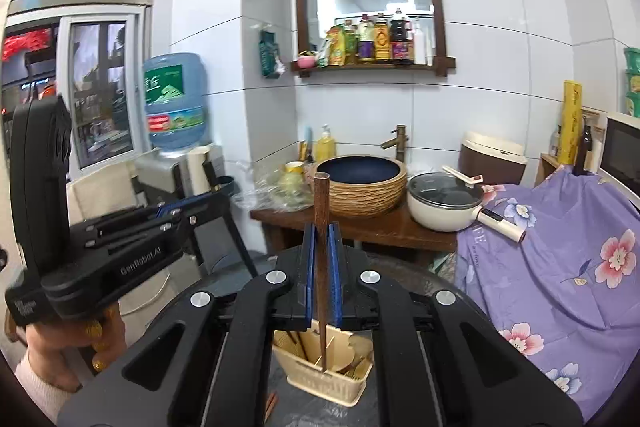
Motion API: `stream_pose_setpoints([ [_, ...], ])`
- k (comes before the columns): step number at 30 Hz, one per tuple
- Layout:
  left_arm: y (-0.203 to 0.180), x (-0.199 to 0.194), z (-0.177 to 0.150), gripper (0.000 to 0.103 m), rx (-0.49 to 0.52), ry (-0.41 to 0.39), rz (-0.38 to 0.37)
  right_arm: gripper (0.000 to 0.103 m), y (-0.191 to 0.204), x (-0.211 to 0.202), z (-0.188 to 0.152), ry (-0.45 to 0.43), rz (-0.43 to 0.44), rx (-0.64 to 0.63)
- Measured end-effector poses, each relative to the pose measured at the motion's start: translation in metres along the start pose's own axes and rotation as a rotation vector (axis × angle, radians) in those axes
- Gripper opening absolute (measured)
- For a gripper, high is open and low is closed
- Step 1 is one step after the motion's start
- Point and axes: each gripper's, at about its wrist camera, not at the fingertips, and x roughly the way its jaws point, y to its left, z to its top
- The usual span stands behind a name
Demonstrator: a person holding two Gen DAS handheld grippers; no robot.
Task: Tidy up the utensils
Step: 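Lower the black chopstick into the basket and open the left tool while the right tool releases its chopstick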
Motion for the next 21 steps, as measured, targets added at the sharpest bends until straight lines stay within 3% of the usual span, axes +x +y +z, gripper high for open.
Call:
stream_pose_setpoints([
  [8, 0.012, 0.042, -0.042, 0.007, -0.043, 0.05, 0.017, 0.008, -0.016, 0.039, -0.034, 0.019, -0.032, 0.048],
  [21, 0.02, 0.063, -0.098, 0.007, -0.039, 0.139, 0.019, 0.008, -0.015, 0.074, -0.097, 0.11, -0.054, 0.052],
])
